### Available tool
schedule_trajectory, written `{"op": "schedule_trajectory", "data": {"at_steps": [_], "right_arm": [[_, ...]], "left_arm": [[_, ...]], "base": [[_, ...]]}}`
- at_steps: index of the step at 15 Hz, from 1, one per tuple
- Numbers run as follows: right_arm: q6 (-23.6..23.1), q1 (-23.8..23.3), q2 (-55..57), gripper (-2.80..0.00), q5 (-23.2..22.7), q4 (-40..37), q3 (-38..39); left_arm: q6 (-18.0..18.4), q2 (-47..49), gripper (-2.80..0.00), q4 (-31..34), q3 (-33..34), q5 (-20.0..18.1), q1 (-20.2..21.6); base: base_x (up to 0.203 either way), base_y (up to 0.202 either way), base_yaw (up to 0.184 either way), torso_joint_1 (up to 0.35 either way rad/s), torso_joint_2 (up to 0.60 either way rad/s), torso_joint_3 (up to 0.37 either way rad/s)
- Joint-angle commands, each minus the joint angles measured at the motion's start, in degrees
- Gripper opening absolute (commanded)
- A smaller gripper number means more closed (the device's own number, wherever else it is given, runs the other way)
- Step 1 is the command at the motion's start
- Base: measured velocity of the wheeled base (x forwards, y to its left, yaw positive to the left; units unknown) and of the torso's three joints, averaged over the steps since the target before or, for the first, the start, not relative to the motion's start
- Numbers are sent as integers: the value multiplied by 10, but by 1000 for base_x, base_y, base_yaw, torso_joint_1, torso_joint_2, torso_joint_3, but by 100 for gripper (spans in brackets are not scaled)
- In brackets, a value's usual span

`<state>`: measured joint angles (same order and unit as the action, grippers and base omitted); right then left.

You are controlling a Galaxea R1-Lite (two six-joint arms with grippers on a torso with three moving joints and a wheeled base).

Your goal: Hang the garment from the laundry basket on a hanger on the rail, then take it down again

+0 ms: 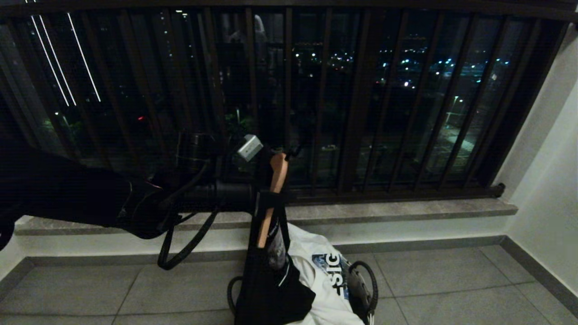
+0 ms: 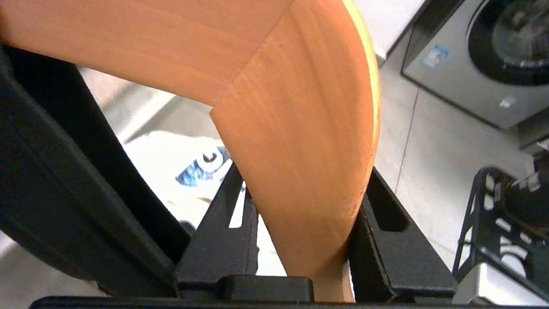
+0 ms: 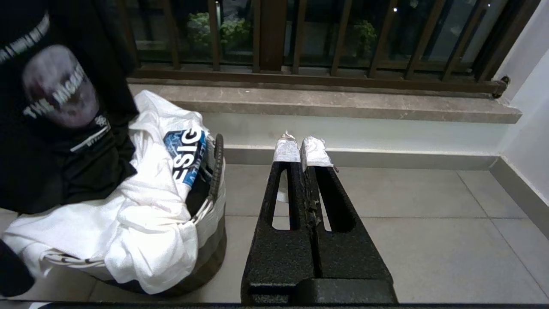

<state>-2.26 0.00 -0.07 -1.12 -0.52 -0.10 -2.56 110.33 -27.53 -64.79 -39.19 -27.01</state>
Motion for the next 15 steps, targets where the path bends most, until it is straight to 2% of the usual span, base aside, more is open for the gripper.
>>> {"op": "schedule_trajectory", "data": {"at_steps": [1,4,8,10,13,15], "right_arm": [[0,0,1,-280,0,0,0],[0,0,1,-280,0,0,0],[0,0,1,-280,0,0,0],[0,0,1,-280,0,0,0],[0,0,1,-280,0,0,0],[0,0,1,-280,0,0,0]], "left_arm": [[3,29,-280,-2,8,-1,-8],[8,53,-280,-2,10,9,-31],[46,106,-280,-1,-13,60,-55],[56,129,-280,4,-23,100,-72],[104,158,-280,7,-33,146,-88],[110,182,-280,20,-50,165,-98]], "base": [[0,0,0,0,0,0],[0,0,0,0,0,0],[0,0,0,0,0,0],[0,0,0,0,0,0],[0,0,0,0,0,0],[0,0,0,0,0,0]]}}
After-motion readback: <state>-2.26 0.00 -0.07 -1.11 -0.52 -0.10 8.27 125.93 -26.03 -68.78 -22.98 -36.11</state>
